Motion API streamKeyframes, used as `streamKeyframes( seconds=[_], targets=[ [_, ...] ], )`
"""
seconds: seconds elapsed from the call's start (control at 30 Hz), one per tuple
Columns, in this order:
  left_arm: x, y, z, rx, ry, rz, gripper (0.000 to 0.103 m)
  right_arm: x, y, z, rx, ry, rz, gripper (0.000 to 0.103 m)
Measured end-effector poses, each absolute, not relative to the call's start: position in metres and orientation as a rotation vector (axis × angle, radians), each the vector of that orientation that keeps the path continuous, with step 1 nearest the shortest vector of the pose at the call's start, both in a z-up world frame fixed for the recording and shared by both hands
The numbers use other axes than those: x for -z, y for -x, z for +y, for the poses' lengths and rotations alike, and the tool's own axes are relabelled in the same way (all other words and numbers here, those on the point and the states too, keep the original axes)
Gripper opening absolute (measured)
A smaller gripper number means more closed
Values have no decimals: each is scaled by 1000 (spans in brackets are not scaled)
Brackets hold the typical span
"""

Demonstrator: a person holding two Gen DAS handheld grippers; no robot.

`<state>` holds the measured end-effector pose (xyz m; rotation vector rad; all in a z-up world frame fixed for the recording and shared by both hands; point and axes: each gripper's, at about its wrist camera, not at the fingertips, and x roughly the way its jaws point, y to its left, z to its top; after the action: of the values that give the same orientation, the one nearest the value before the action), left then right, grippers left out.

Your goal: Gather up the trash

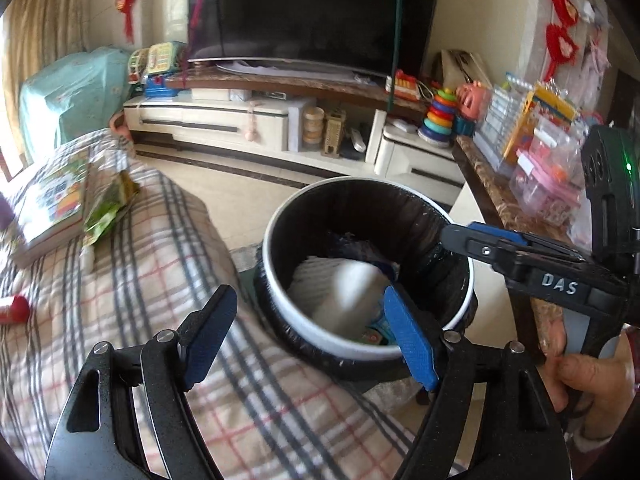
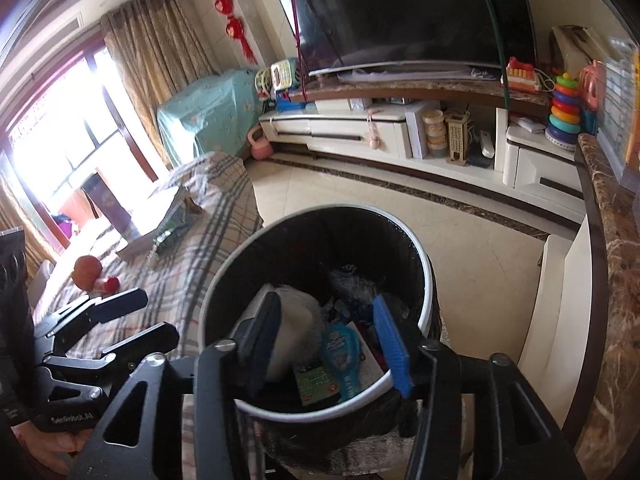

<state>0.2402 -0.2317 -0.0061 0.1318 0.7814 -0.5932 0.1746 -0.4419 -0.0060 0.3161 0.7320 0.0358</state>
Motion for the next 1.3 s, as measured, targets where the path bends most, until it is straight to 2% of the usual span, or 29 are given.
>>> streamKeyframes(
  seconds=[0.13, 0.2, 0.3, 0.63, 0.8, 0.87, 1.0, 1.3],
  targets=[
    [3, -222, -208, 567, -111, 755, 79, -2, -156, -430, -33, -320, 679, 77],
    [1, -214, -196, 557, -89, 744, 79, -4, -147, -423, -34, -327, 659, 89],
    [0, -200, -176, 542, -39, 730, 79, -5, -129, -411, -34, -343, 625, 94],
    [-8, -147, -112, 463, 52, 609, 83, -19, -76, -368, -7, -306, 505, 97],
    [-24, -123, -88, 427, 91, 496, 94, -49, -47, -348, 55, -189, 357, 103],
    [-27, -113, -81, 411, 94, 446, 103, -57, -28, -338, 101, -128, 258, 103],
    [-20, -93, -76, 362, 57, 375, 103, -52, -10, -327, 154, -62, 177, 103],
    [-3, -72, -76, 305, 16, 336, 103, -27, 2, -323, 157, -79, 191, 103]
  ],
)
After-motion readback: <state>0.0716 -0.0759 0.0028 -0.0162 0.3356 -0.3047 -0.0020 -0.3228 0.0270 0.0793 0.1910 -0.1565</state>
